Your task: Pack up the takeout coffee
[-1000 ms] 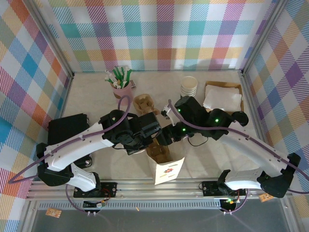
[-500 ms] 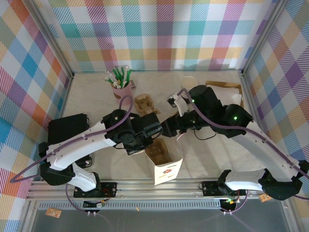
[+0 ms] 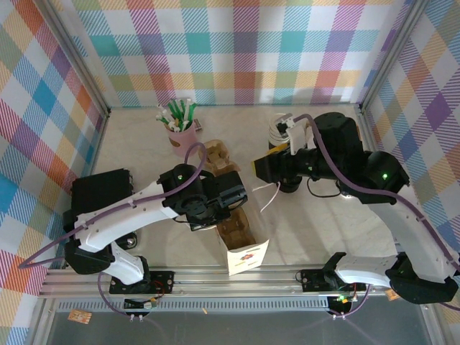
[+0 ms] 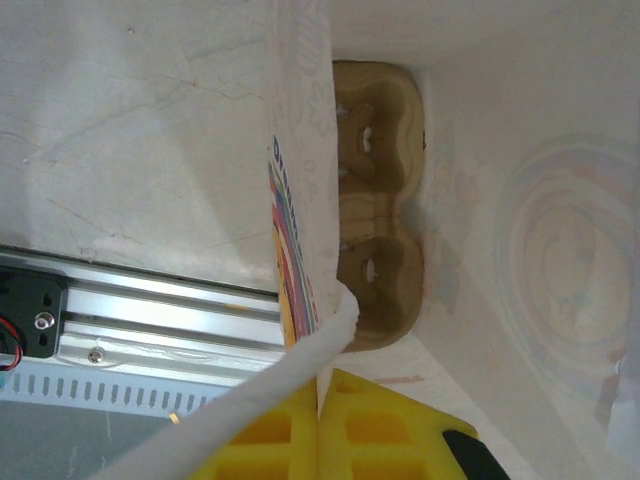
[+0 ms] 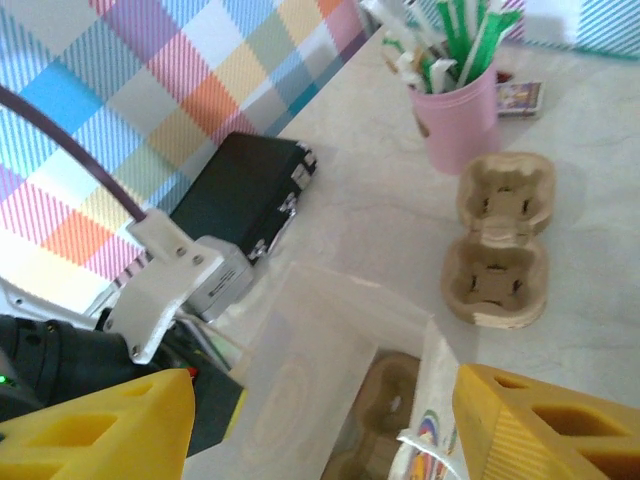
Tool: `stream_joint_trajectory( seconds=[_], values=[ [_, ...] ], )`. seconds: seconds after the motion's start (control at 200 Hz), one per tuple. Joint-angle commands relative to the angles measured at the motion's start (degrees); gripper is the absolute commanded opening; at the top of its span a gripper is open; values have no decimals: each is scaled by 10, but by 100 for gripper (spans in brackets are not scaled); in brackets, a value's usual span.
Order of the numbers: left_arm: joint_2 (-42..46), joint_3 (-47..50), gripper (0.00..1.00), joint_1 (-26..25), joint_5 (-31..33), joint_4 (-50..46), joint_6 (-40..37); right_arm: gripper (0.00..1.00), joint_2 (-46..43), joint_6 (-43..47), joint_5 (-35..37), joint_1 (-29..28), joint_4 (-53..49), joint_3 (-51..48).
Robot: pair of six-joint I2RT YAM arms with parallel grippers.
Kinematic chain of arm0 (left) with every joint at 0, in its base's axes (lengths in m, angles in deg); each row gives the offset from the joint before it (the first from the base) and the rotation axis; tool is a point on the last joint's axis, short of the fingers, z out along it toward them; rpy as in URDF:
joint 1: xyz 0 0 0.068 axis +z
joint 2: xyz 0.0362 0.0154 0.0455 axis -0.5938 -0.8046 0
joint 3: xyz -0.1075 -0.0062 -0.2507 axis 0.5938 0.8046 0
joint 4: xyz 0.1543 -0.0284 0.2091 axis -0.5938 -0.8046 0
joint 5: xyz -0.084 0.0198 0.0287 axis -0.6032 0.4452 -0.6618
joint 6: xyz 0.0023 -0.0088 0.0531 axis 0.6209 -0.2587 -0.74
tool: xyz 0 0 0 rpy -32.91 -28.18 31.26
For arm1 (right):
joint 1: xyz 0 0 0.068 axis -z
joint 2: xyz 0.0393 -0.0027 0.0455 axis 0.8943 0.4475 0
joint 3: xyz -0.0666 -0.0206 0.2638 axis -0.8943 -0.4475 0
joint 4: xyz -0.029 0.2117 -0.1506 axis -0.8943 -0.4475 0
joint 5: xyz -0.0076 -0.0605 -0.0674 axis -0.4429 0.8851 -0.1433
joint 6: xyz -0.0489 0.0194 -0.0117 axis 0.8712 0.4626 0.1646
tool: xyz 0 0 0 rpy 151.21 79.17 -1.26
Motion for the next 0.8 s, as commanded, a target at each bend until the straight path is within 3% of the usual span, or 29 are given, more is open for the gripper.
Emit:
stream_joint_trajectory(
  seconds=[0.0, 0.25, 0.465, 0.8],
  values=[
    [17, 24, 0, -4, -5, 15, -30, 68, -13, 15, 29, 7, -15, 5],
    [69, 80, 0, 8, 25, 77, -46, 68, -12, 18, 51, 29, -16, -5],
    [141, 137, 0, 18, 60, 94, -2, 67, -4, -4, 41, 31, -14, -7],
    [163, 172, 0, 60, 13, 83, -52, 65, 4, -31, 30, 31, -20, -8]
  ],
)
